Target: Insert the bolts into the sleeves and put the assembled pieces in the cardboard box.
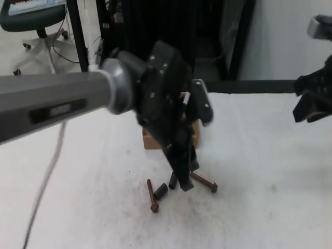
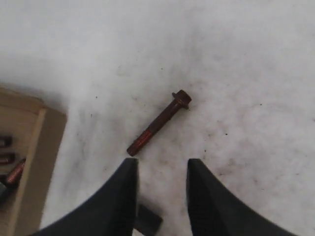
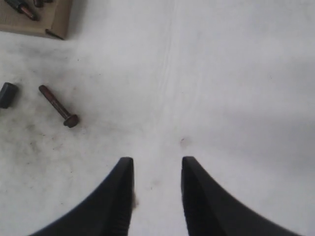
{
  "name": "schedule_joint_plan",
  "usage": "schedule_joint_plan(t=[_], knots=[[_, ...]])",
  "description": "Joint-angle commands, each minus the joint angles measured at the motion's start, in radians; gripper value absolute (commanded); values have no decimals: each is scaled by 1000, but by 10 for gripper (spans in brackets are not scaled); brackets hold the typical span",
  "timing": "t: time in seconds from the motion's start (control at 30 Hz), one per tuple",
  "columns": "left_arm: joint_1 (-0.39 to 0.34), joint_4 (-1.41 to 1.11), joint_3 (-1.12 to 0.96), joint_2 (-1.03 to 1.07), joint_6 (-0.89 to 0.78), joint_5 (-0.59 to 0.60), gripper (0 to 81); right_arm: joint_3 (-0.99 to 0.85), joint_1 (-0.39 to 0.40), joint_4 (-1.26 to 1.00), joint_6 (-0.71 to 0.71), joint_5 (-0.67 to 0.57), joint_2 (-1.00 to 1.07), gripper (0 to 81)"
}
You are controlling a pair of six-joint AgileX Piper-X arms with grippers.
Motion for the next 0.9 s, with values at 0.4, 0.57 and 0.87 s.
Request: schedule_joint_plan(t=[0.4, 0.57, 0.87], knots=[[-147, 114, -132, 166, 331, -198, 317, 126, -5, -76, 16, -220, -47, 316], [-144, 108, -132, 185, 393, -262, 317, 132, -5, -81, 16, -220, -73, 316], [-137, 56, -132, 216, 396, -262, 317, 132, -5, -70, 16, -220, -106, 316]])
